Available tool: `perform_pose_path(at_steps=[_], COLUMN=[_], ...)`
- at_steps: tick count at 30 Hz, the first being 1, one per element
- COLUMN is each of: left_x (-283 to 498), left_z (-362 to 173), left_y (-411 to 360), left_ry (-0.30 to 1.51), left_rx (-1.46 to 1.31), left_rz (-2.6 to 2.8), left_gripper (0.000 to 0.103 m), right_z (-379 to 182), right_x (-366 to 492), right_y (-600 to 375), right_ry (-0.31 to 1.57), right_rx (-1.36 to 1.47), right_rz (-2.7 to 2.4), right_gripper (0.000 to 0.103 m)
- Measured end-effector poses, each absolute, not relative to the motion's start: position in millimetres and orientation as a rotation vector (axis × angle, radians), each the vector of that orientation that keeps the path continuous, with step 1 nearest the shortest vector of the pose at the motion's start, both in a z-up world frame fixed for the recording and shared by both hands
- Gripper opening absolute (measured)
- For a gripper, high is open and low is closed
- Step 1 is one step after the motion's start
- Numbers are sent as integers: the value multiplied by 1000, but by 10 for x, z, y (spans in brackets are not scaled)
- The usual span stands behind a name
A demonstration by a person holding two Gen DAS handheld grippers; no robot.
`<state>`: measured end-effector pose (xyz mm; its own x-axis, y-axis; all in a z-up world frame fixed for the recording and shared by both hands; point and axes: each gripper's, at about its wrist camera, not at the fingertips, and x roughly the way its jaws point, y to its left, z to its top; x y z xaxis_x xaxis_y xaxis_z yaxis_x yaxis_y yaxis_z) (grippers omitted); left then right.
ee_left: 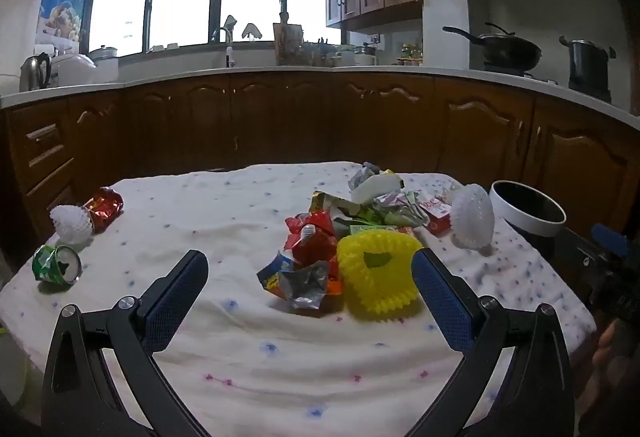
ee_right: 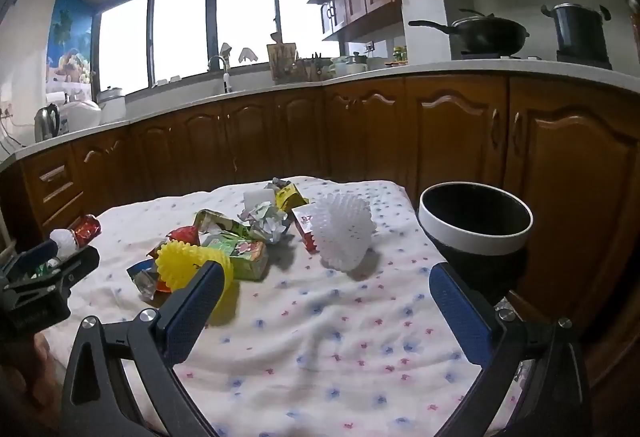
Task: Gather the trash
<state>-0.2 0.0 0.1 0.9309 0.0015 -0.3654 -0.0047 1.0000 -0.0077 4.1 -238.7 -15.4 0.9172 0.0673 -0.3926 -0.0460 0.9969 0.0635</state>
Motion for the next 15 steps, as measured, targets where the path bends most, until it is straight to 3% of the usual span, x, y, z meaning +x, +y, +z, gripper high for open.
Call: perform_pose_path(at_steps=[12,15], left_x=[-31,-28], left_z=[45,13], left_y=[-279,-45], left_ry=[394,379], left_rx=[13,-18], left_rz=[15,-13], left_gripper=[103,103], right_z=[-91,-94], right_x=[-113,-112], right_y=[-2537,-2533], right_ry=[377,377], right_rx=[64,65], right_rz=[40,40], right_gripper=[103,103])
